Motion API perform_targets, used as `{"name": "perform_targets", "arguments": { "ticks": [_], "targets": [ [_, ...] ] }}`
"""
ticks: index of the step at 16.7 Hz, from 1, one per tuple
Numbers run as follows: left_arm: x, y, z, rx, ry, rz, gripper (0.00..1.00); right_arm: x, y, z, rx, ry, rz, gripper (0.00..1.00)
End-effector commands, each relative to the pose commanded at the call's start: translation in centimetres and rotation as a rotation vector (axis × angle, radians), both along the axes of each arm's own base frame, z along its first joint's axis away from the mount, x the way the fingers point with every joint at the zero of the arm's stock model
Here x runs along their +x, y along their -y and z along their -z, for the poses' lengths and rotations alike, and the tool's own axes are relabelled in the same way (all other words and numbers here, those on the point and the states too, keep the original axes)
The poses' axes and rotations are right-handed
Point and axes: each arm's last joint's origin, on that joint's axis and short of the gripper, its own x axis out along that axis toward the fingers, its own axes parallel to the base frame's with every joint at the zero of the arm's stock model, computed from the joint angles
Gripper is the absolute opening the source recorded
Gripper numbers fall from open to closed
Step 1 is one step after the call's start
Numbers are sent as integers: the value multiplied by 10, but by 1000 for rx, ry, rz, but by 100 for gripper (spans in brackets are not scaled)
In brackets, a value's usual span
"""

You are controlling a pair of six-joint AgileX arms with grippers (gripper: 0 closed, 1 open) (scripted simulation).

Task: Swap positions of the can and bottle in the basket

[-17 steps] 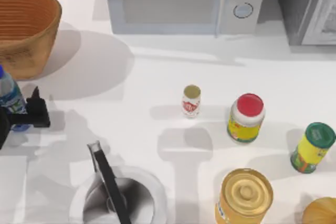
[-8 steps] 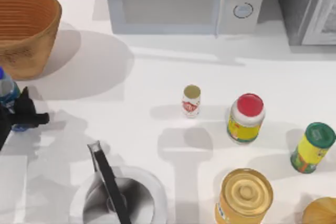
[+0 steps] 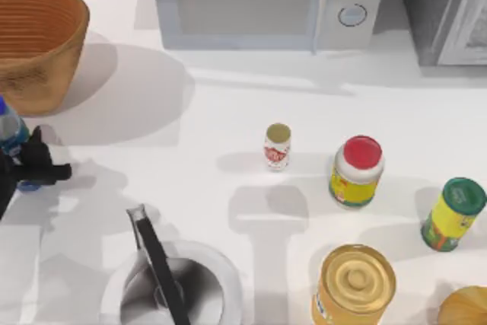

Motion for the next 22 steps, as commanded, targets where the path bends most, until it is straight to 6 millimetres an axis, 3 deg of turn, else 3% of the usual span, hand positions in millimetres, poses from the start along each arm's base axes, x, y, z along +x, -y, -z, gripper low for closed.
{"name": "perform_targets", "arguments": {
  "ticks": [7, 12, 15, 17, 19, 22],
  "targets": [
    [2, 9, -2, -4, -9, 45, 0, 0, 0, 0, 0, 0, 0, 100],
    [20, 67, -24, -23, -39, 317, 0, 0, 0, 0, 0, 0, 0, 100],
    [44, 93, -65, -32, -16, 429, 0, 0, 0, 0, 0, 0, 0, 100],
    [62, 94, -103, -34, 4, 439, 0, 0, 0, 0, 0, 0, 0, 100],
    [78, 80, -143, -29, 10, 391, 0, 0, 0, 0, 0, 0, 0, 100],
    [93, 28, -196, -14, 8, 232, 0, 0, 0, 0, 0, 0, 0, 100]
  ]
}}
